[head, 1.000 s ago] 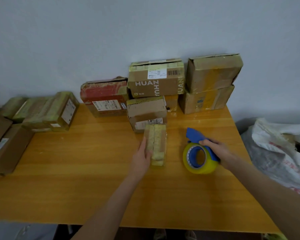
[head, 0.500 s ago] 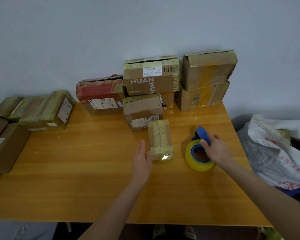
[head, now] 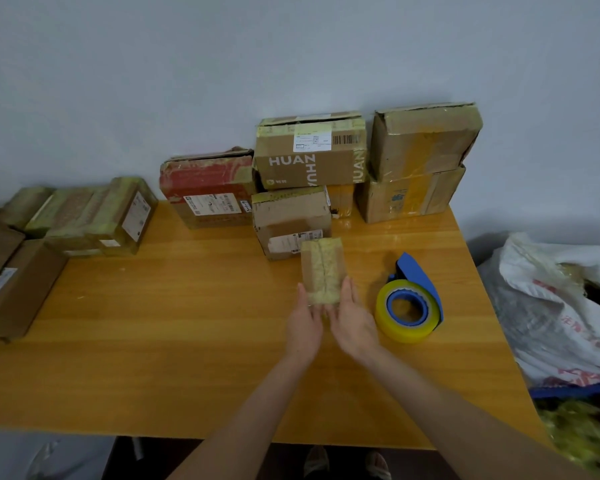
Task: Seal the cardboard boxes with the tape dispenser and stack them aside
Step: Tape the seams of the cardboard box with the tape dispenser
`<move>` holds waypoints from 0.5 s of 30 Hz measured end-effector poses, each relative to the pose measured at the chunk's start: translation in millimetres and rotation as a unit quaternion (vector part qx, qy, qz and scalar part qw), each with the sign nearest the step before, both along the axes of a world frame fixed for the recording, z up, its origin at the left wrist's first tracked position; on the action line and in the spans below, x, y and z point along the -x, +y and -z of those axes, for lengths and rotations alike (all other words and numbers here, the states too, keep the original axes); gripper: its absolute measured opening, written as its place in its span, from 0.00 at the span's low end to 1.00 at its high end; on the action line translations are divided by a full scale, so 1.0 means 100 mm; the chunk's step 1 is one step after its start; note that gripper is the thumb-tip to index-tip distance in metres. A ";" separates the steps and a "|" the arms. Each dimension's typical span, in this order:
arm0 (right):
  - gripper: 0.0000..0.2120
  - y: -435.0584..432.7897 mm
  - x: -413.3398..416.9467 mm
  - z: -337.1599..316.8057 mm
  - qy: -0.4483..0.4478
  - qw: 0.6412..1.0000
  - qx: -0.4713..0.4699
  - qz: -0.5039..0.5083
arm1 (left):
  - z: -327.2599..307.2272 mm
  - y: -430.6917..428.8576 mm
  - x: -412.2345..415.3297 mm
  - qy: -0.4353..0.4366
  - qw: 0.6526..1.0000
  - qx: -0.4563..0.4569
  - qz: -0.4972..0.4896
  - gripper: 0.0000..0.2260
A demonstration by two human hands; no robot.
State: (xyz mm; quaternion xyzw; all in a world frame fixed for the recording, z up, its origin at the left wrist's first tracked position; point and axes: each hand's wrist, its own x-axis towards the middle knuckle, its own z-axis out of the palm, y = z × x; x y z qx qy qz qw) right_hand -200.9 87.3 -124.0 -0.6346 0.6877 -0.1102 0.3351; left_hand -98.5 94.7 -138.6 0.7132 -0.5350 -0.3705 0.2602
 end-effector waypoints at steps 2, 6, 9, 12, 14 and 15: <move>0.30 -0.06 0.08 -0.02 -0.046 0.999 0.003 -0.005 | -0.02 -0.02 -0.07 0.041 0.999 -0.012 -0.004 0.26; 0.24 -0.14 0.38 -0.08 -0.054 0.998 0.043 0.008 | -0.02 0.01 -0.23 0.029 0.998 0.026 -0.040 0.20; 0.25 -0.13 0.50 -0.06 -0.050 0.997 0.053 -0.009 | -0.03 0.05 -0.24 0.009 0.998 0.048 -0.037 0.16; 0.26 -0.11 0.47 -0.02 -0.073 0.995 0.056 -0.043 | -0.04 0.03 -0.22 0.009 0.998 0.054 -0.031 0.16; 0.24 -0.12 0.45 0.01 -0.055 0.995 0.074 -0.042 | -0.04 0.01 -0.21 -0.001 0.998 0.054 -0.032 0.15; 0.23 -0.13 0.44 0.02 -0.044 0.995 0.080 -0.037 | -0.04 0.00 -0.21 -0.005 0.998 0.052 -0.034 0.15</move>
